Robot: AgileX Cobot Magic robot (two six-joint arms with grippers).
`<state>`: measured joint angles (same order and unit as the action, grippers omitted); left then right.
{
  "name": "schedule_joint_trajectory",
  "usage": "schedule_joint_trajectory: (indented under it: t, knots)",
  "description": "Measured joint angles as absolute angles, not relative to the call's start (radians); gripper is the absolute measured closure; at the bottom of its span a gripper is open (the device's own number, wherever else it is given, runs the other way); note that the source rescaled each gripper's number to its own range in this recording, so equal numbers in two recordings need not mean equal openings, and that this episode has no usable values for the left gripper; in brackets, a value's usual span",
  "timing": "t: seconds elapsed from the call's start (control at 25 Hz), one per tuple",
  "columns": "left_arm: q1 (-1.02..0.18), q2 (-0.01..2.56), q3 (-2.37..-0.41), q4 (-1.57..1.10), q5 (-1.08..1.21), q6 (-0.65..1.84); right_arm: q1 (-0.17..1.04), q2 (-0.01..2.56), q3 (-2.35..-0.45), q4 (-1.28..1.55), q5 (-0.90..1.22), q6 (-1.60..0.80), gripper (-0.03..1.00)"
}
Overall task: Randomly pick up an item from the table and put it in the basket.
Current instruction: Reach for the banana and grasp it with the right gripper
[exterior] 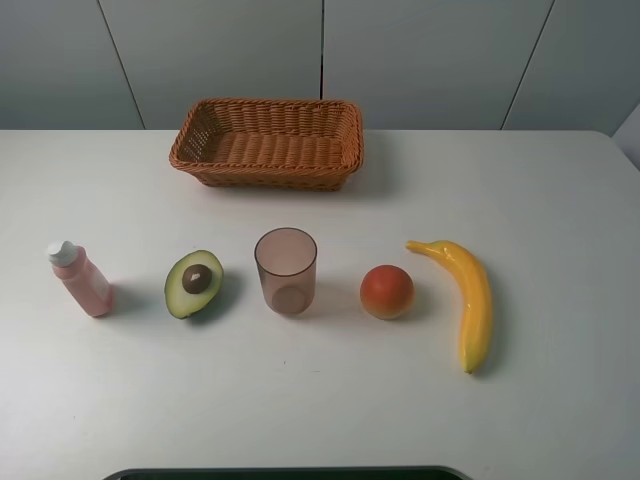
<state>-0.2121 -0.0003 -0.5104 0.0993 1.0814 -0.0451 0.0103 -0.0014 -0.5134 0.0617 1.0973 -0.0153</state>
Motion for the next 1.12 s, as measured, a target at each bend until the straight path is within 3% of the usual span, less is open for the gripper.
schedule_joint_trajectory:
  t: [1.12]
  knots:
    - [-0.212, 0.0, -0.51, 0.099, 1.081, -0.045, 0.01, -0.001, -0.513, 0.071, 1.097, 0.0, -0.02]
